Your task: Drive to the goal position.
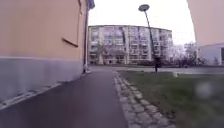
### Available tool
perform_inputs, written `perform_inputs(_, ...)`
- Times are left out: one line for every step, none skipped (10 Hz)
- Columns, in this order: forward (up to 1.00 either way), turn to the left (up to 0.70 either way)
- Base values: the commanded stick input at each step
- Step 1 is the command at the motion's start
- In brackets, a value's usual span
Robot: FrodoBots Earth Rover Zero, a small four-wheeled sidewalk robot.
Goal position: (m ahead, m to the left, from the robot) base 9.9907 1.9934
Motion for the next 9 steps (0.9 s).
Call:
perform_inputs(1.0, 0.0)
perform_inputs(1.0, 0.0)
perform_inputs(1.0, 0.0)
perform_inputs(1.0, 0.0)
perform_inputs(1.0, 0.0)
perform_inputs(1.0, 0.0)
perform_inputs(1.0, 0.0)
perform_inputs(1.0, 0.0)
perform_inputs(1.0, 0.0)
